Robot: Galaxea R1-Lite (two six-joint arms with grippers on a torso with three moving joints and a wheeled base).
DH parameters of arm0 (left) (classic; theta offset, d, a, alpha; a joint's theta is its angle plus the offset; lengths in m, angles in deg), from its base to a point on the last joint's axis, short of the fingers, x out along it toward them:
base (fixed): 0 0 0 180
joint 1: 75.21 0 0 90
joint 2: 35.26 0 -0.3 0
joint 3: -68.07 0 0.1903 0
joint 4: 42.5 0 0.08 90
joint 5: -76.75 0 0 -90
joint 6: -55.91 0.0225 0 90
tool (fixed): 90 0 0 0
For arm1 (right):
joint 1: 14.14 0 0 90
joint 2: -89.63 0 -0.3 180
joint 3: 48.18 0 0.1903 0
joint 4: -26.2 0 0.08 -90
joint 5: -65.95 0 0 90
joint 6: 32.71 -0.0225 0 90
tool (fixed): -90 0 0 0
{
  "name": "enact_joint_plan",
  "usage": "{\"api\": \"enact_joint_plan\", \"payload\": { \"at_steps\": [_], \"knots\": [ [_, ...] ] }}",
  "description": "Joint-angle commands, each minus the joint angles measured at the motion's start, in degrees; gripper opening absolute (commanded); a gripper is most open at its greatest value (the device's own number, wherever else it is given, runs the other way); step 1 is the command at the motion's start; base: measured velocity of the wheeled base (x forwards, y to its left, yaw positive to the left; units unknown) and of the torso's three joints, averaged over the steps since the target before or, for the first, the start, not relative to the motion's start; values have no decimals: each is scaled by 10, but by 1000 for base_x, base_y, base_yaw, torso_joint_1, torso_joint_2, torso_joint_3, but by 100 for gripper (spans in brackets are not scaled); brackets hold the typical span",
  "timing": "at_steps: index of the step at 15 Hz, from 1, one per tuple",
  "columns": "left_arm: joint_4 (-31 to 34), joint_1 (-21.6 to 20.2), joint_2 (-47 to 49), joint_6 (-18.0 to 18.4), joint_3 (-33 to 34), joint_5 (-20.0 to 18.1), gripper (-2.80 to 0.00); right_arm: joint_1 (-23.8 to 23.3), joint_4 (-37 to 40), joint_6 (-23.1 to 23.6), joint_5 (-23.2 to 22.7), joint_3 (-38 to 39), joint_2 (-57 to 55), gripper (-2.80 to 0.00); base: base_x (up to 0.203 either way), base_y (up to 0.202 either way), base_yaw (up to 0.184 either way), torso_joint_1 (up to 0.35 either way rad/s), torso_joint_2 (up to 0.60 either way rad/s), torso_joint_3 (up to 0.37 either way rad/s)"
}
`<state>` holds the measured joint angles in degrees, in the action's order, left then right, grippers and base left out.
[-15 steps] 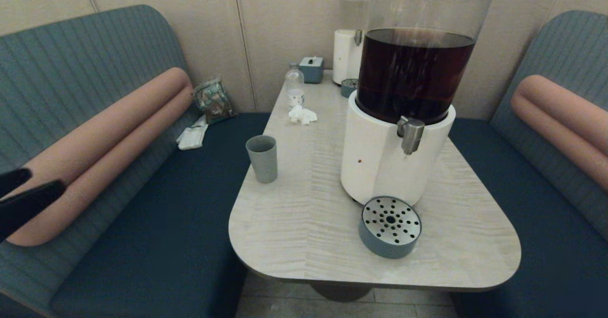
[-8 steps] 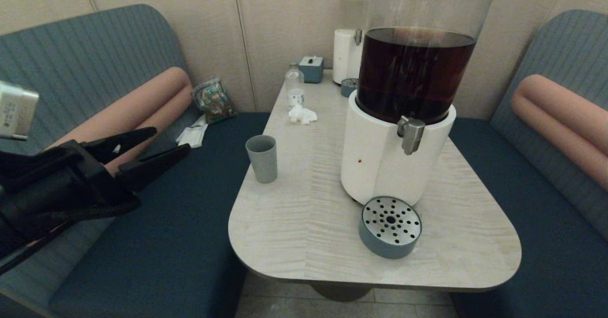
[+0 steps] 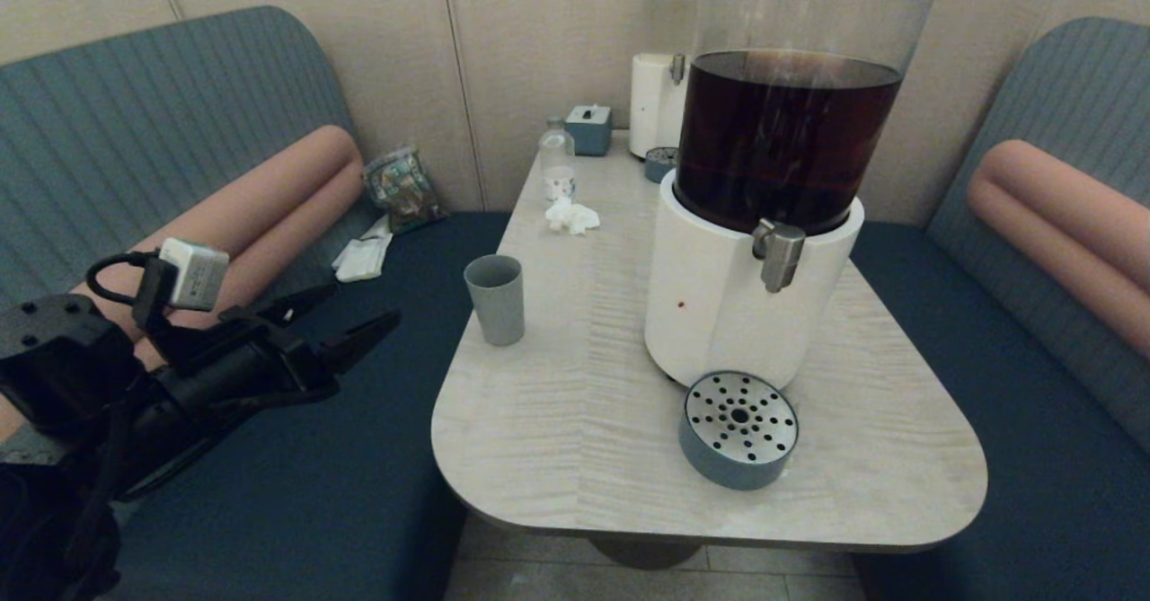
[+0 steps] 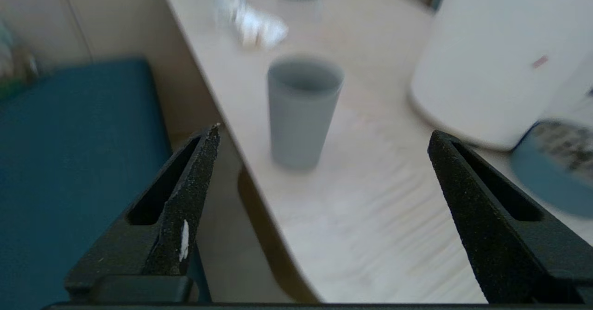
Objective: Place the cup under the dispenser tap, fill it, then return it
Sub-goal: Pick up the cup
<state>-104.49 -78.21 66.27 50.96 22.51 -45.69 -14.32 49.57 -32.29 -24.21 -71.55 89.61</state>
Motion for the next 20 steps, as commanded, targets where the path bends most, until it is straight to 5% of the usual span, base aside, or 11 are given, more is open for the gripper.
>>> {"api": "enact_joint_plan", "payload": {
  "at_steps": [1, 4, 6, 9, 13, 20],
  "knots": [
    [-8, -5, 63, -1, -1, -2, 0, 0, 0, 0, 0, 0, 0, -280, 0, 0, 0, 0, 0, 0],
    [-17, -4, 112, -1, -13, -17, 0, 0, 0, 0, 0, 0, 0, -280, 0, 0, 0, 0, 0, 0],
    [-22, -4, 139, -7, -19, -103, 0, 0, 0, 0, 0, 0, 0, -280, 0, 0, 0, 0, 0, 0],
    [-23, -4, 167, -26, -15, -163, 0, 0, 0, 0, 0, 0, 0, -280, 0, 0, 0, 0, 0, 0],
    [-23, -4, 211, -35, -28, -171, 0, 0, 0, 0, 0, 0, 0, -280, 0, 0, 0, 0, 0, 0],
    [-23, 9, 287, -11, -221, -132, 0, 0, 0, 0, 0, 0, 0, -280, 0, 0, 0, 0, 0, 0]
  ]
}}
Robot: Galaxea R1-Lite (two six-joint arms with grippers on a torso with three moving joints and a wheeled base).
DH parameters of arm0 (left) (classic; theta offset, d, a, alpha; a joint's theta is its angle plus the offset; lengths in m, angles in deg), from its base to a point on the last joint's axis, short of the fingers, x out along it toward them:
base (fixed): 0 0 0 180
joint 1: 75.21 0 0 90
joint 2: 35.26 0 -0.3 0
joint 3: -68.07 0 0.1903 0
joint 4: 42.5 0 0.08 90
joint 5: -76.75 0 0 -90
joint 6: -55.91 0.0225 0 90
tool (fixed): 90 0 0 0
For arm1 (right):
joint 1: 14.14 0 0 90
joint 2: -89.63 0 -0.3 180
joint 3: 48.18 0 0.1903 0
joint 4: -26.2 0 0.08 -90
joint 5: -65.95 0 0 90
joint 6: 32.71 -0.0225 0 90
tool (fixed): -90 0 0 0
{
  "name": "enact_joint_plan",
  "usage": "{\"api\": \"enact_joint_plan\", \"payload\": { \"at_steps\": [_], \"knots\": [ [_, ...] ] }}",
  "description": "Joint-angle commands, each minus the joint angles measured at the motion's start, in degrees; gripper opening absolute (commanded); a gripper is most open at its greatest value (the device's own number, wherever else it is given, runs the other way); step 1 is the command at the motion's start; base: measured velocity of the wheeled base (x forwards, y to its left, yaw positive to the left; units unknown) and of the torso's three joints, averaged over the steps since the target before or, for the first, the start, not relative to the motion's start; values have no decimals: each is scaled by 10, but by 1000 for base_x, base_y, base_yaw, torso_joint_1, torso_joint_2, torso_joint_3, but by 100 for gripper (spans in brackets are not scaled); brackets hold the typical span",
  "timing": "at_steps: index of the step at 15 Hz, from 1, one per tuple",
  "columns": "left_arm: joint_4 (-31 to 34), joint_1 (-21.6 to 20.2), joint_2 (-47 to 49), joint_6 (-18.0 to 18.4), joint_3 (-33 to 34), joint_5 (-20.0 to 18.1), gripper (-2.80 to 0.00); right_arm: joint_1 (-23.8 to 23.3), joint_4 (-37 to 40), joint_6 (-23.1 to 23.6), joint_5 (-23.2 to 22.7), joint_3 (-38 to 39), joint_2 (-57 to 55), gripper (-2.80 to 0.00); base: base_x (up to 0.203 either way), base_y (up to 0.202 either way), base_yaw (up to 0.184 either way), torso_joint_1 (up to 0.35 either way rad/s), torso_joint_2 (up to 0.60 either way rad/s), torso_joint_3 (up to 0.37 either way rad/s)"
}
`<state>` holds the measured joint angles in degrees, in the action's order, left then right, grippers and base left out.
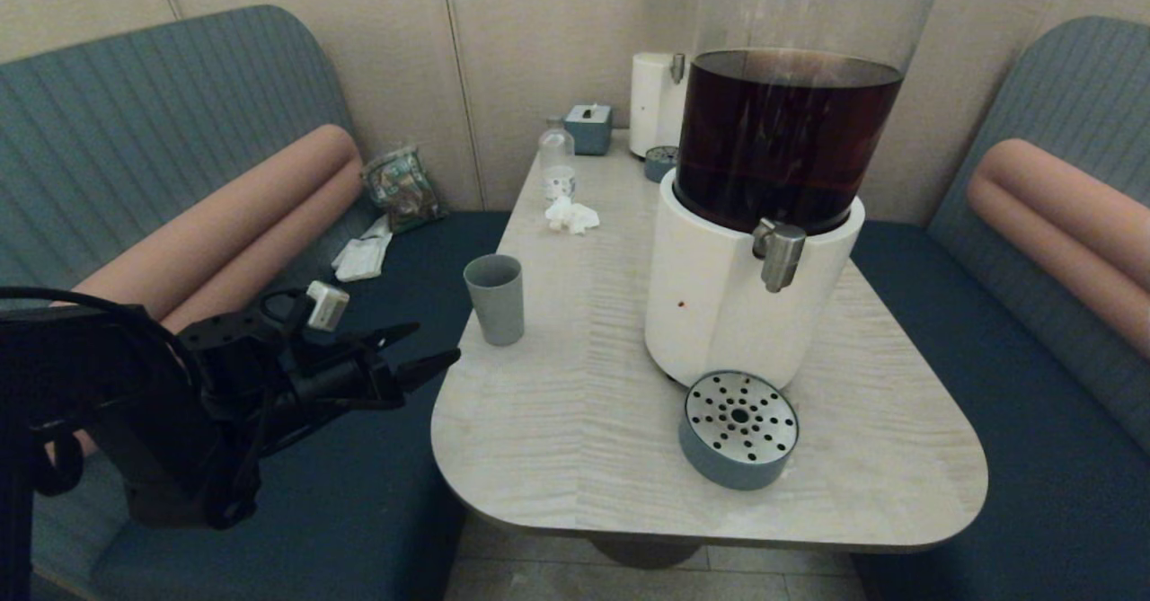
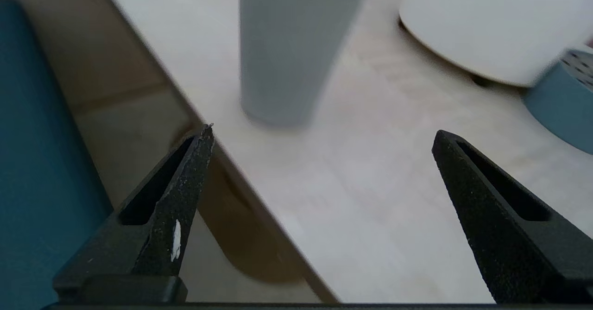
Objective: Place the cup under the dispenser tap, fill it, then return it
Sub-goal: Pick up the cup
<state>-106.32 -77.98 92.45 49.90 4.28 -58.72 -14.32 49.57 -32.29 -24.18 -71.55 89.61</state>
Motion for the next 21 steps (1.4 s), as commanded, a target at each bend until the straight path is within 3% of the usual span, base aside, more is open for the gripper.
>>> {"api": "enact_joint_plan", "payload": {
  "at_steps": [1, 10, 14, 17, 21],
  "knots": [
    [-5, 13, 36, 1, -58, -2, 0, 0, 0, 0, 0, 0, 0, -280, 0, 0, 0, 0, 0, 0],
    [-5, 65, 102, -9, -194, 5, 0, 0, 0, 0, 0, 0, 0, -280, 0, 0, 0, 0, 0, 0],
    [-5, 66, 146, -26, -276, 42, 0, 0, 0, 0, 0, 0, 0, -280, 0, 0, 0, 0, 0, 0],
    [-5, 66, 171, -31, -304, 46, 0, 0, 0, 0, 0, 0, 0, -280, 0, 0, 0, 0, 0, 0],
    [-5, 67, 204, -39, -359, 83, 0, 0, 0, 0, 0, 0, 0, -280, 0, 0, 0, 0, 0, 0]
  ]
}}
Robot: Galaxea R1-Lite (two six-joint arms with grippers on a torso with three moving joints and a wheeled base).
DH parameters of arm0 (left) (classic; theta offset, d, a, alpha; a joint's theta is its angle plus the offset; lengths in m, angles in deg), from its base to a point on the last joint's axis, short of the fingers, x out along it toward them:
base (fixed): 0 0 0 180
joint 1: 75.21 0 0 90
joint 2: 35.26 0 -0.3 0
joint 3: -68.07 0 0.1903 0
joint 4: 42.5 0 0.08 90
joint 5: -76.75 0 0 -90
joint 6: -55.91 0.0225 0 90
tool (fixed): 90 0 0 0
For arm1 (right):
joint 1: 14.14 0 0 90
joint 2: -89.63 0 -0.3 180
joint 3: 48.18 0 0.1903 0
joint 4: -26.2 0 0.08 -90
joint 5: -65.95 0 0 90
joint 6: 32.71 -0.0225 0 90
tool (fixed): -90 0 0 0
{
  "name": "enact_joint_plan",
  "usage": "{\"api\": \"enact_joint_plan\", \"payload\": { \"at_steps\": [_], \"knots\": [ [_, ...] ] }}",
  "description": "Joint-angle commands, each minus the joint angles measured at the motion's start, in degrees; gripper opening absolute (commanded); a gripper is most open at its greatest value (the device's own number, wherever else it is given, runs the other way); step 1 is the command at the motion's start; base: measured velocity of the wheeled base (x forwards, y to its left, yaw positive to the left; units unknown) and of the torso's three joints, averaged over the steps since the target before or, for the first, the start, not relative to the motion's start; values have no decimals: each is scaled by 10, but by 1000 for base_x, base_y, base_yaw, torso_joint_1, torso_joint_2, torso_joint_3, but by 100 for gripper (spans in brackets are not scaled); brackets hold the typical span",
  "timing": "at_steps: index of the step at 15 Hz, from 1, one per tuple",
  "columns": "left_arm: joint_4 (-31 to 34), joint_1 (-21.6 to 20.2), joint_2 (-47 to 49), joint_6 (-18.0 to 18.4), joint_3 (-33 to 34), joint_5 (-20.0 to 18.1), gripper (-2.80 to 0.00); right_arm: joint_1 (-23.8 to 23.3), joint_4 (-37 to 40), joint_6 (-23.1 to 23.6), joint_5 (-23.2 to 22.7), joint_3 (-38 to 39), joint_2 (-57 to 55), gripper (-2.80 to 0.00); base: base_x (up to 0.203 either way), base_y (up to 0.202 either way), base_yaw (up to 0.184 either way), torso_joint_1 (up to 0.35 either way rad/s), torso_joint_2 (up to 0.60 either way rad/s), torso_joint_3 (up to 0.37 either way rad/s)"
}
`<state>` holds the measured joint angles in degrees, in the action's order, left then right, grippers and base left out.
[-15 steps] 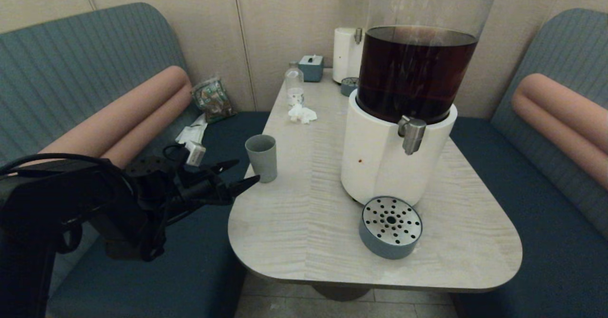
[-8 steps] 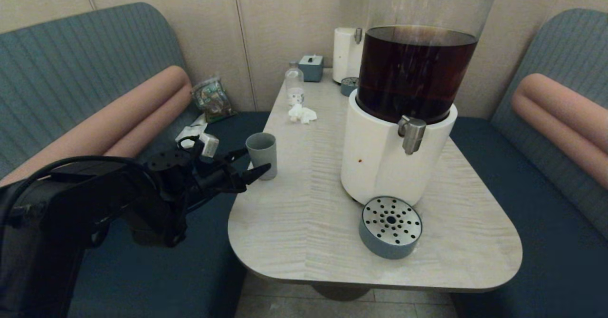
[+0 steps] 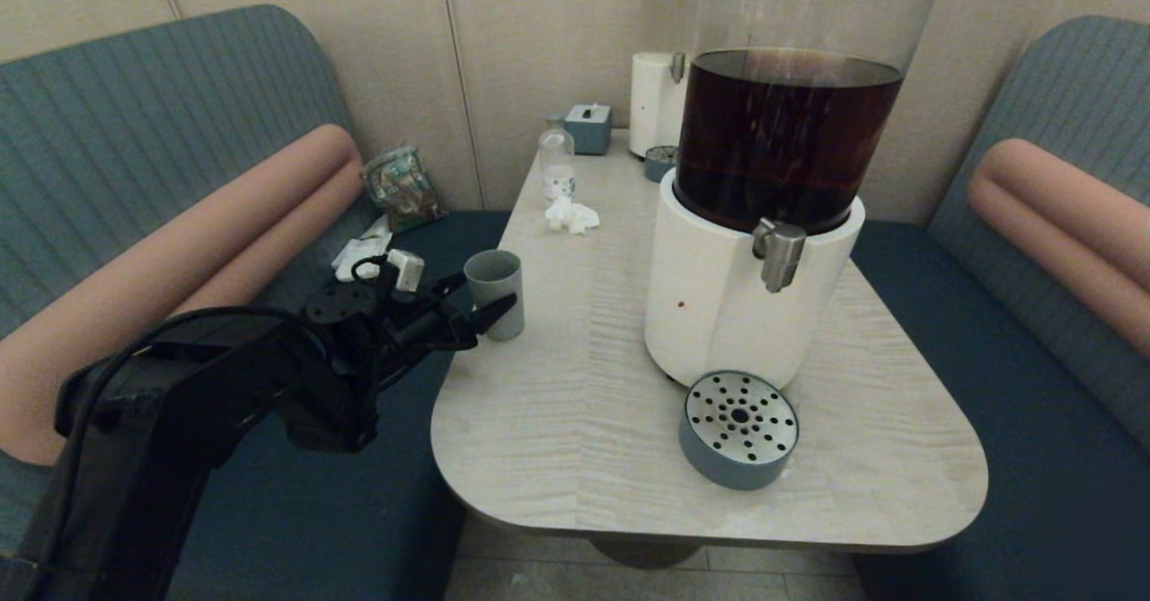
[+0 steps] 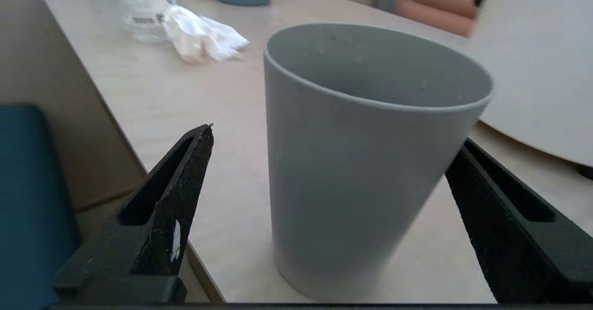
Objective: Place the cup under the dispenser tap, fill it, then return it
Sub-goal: Pick up the cup
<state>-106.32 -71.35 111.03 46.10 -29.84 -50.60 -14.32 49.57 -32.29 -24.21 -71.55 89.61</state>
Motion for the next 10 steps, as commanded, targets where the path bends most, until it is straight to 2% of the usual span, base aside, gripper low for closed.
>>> {"api": "enact_joint_plan", "payload": {
  "at_steps": [1, 10],
  "knots": [
    [-5, 5, 20, 0, -19, 3, 0, 0, 0, 0, 0, 0, 0, -280, 0, 0, 0, 0, 0, 0],
    [-5, 15, 38, -3, -59, 7, 0, 0, 0, 0, 0, 0, 0, -280, 0, 0, 0, 0, 0, 0]
  ]
}}
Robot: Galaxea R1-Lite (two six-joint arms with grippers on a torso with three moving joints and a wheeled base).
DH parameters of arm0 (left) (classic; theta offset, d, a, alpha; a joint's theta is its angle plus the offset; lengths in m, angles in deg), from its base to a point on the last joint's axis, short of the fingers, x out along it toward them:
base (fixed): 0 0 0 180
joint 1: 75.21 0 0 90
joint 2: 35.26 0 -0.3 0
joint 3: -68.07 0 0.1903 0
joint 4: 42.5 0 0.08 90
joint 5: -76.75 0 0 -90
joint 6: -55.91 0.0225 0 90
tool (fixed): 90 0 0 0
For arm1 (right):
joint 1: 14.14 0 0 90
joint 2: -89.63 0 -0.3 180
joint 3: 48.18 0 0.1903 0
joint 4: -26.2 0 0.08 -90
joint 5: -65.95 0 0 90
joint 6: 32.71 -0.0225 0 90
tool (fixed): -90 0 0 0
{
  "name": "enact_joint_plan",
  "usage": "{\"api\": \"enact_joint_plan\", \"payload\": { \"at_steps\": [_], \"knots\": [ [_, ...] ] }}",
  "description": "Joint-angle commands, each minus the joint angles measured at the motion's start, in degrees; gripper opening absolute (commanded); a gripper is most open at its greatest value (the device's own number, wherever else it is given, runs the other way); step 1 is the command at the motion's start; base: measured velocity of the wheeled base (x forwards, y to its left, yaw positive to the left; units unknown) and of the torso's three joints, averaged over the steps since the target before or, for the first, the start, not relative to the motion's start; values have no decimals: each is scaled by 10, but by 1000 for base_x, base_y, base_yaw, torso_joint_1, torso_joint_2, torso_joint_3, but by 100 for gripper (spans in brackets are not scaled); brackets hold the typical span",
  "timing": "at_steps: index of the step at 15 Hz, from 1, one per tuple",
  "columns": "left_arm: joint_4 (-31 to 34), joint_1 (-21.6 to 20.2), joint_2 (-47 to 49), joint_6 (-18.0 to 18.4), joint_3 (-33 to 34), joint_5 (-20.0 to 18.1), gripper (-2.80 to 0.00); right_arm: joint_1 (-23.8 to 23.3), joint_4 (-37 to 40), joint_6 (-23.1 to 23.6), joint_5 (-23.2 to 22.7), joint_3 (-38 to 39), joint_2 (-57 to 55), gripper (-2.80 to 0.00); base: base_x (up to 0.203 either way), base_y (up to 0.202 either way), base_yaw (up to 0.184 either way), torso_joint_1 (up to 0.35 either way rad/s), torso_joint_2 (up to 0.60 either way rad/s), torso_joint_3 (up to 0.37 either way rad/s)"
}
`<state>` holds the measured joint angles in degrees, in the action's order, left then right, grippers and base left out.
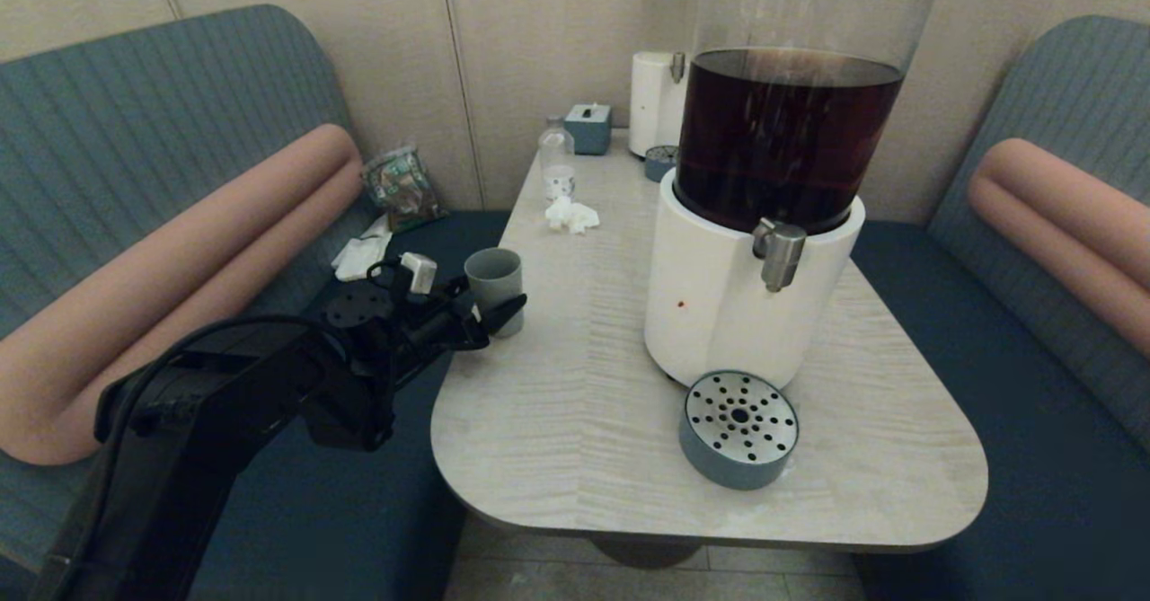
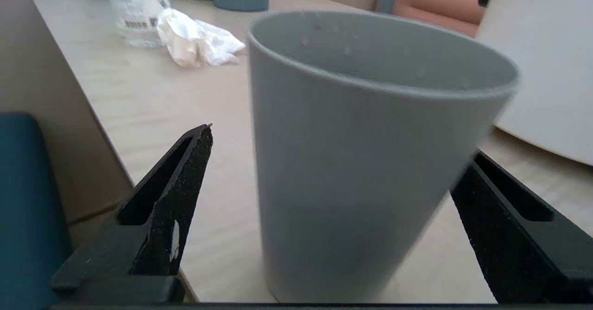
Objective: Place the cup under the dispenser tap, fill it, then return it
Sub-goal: Pick up the cup
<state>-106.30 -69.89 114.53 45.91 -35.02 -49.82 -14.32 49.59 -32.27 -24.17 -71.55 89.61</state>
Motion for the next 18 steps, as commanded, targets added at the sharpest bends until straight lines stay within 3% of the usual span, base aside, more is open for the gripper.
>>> {"api": "enact_joint_plan", "payload": {
  "at_steps": [1, 15, 16, 18],
  "knots": [
    [-5, 0, 7, -2, -15, 4, 0, 0, 0, 0, 0, 0, 0, -280, 0, 0, 0, 0, 0, 0],
    [-5, 4, 4, -14, -16, 11, 0, 0, 0, 0, 0, 0, 0, -280, 0, 0, 0, 0, 0, 0],
    [-5, 4, 4, -15, -17, 11, -280, 0, 0, 0, 0, 0, 0, -280, 0, 0, 0, 0, 0, 0],
    [-5, 4, 2, -17, -18, 11, -280, 0, 0, 0, 0, 0, 0, -280, 0, 0, 0, 0, 0, 0]
  ]
}}
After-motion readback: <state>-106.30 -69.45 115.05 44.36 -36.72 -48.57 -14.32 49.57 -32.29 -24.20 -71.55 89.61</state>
